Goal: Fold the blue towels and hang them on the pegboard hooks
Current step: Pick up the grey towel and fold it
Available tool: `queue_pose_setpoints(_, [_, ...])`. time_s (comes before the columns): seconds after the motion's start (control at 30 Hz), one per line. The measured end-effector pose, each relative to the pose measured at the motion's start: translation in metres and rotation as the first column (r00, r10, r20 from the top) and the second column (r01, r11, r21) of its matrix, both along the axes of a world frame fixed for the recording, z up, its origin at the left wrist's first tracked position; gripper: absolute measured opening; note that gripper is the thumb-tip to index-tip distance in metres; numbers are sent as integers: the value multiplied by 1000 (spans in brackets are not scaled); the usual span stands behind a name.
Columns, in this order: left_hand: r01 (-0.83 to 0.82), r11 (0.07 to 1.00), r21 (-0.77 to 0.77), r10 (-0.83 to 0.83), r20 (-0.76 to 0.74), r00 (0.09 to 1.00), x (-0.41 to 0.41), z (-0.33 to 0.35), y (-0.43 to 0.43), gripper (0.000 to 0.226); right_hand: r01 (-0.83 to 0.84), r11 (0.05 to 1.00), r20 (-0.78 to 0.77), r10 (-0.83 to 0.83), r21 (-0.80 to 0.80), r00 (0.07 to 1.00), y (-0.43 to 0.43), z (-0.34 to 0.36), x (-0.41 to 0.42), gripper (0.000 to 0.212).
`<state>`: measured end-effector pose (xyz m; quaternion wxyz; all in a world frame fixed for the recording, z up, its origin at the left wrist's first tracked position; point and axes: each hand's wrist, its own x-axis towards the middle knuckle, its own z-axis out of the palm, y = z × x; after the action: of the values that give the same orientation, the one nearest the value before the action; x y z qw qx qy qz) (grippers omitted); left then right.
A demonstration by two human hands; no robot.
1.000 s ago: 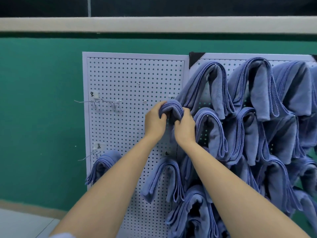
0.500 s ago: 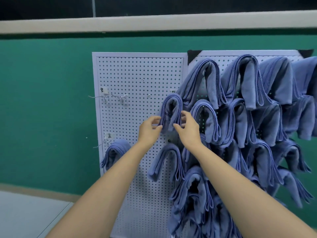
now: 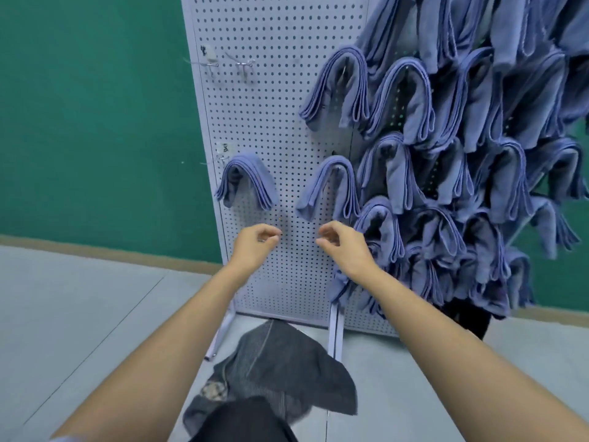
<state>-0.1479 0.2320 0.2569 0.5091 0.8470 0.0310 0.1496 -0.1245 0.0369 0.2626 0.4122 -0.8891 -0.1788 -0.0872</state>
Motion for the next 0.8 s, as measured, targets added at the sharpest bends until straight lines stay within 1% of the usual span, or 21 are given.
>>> queue_pose_setpoints(0.1, [-18,999,-29,14,-132,991,-3,-56,15,11,-23,999,-144,18,-36,989,7,-57,2,21])
queue_pose_setpoints(0.23, [-47,996,-69,25,-298,954,0,-129,35,8,-33,996,-290,6,-87,957,16,-128,11,15])
queue_pose_setpoints(0.37, [-76,995,-58,44,-427,903,11,-200,51,9,-58,988,-400,-3,-141,917,26,-196,21,20])
queue_pose_setpoints(0.47, [-66,997,-43,33,-525,851,21,-251,58,11,-92,981,-480,-1,-169,877,35,-245,30,19])
queue_pose_setpoints(0.6, [-32,999,44,51,-578,815,39,-316,64,19,-130,973,-577,-4,-190,817,51,-304,43,16])
queue_pose_setpoints(0.7, [-36,999,36,51,-628,777,51,-358,67,19,-150,971,-633,-1,-185,775,60,-346,52,16])
queue_pose_setpoints(0.8, [-80,997,18,71,-681,728,63,-397,70,17,-185,961,-676,-3,-206,737,67,-381,59,20])
